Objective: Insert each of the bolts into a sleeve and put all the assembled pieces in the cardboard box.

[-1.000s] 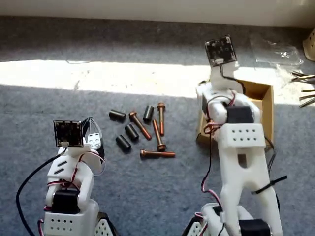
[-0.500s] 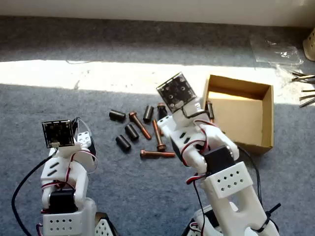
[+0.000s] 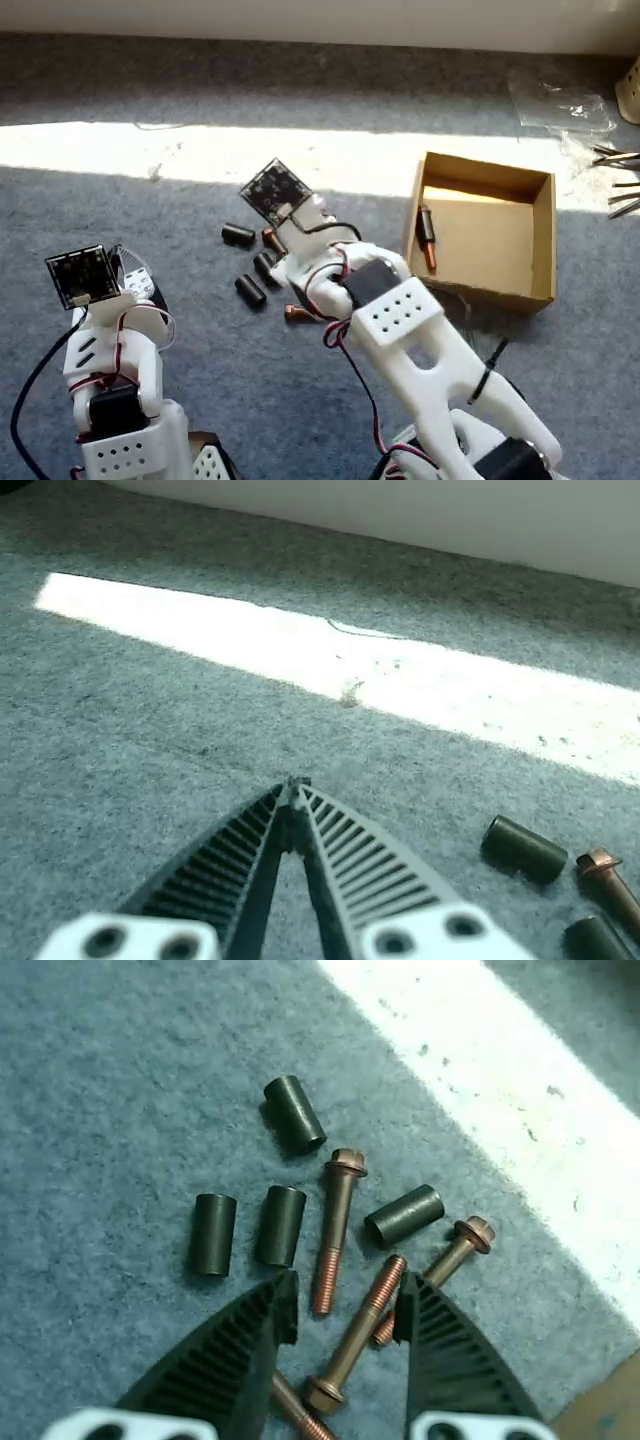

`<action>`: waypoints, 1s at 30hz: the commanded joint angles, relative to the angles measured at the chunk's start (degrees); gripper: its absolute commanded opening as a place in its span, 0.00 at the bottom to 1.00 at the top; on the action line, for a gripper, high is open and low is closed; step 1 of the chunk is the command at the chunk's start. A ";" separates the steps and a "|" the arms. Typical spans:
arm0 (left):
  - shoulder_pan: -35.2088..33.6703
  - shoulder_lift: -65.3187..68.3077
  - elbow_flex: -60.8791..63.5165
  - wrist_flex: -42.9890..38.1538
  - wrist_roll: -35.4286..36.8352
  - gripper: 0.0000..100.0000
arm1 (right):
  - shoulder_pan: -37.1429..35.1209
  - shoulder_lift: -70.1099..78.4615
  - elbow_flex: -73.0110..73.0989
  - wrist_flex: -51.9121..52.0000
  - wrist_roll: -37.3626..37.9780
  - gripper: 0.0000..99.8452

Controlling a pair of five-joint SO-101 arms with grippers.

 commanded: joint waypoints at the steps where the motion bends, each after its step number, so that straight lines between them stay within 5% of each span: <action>1: -0.48 -0.40 -3.21 0.00 -0.09 0.02 | -3.03 5.32 -6.90 -1.54 0.53 0.15; 7: -2.15 -0.40 -2.95 -0.18 -0.35 0.02 | -3.82 17.45 -14.73 0.75 0.53 0.15; 22: -5.41 -0.40 -2.77 -0.26 -0.26 0.02 | -6.99 42.42 -48.13 26.95 0.26 0.15; 30: -5.49 -0.40 -2.77 -0.26 -0.26 0.02 | -8.75 49.98 -55.16 29.67 -0.62 0.15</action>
